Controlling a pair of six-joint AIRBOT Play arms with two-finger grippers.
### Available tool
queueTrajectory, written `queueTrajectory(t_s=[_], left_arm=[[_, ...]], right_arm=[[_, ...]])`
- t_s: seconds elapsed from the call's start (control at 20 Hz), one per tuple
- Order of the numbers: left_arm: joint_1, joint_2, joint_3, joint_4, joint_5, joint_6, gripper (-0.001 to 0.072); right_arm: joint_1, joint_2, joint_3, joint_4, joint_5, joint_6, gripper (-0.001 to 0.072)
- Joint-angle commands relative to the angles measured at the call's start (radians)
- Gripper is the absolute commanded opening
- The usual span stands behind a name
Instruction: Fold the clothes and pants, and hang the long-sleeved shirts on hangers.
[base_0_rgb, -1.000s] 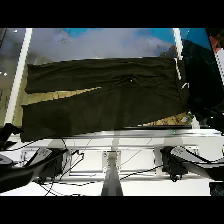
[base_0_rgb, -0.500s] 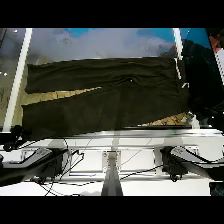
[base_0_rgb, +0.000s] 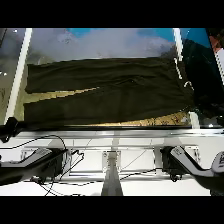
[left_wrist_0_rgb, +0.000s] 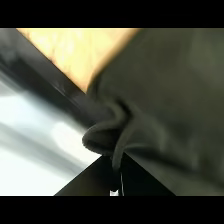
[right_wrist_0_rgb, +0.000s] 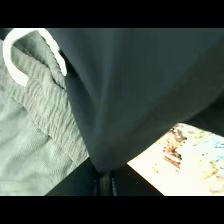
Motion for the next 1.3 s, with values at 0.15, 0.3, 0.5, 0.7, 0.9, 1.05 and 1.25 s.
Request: queueTrajectory(t_s=[0.15, 0.3, 0.5, 0.7, 0.9, 1.05, 1.25], left_arm=[[-0.044, 0.021, 0.195, -0.327, -0.093, 0.076, 0.0014], [-0.137, 0.021, 0.235, -0.323, -0.006, 0.017, 0.0013], [-0.341, -0.006, 0.273, -0.217, 0.234, -0.181, 0.0011], [-0.550, -0.142, 0.396, -0.111, 0.385, -0.377, 0.0011], [-0.642, -0.344, 0.608, -0.105, 0.394, -0.449, 0.0011], [-0.671, -0.448, 0.724, -0.114, 0.455, -0.494, 0.0012], [-0.717, -0.517, 0.756, -0.241, 0.673, -0.492, 0.0014]], right_arm=[[0.000, 0.281, 0.003, -0.174, 0.104, 0.099, 0.0031], [0.000, 0.388, 0.004, -0.227, 0.151, 0.172, 0.0030], [0.101, 0.420, 0.023, -0.223, 0.121, 0.214, 0.0028], [0.312, 0.302, 0.093, -0.295, -0.138, 0.402, 0.0027], [0.438, -0.006, 0.294, -0.322, -0.211, 0.497, 0.0028], [0.484, -0.266, 0.509, -0.322, -0.212, 0.566, 0.0028], [0.540, -0.512, 0.724, -0.314, -0.246, 0.666, 0.0029]])
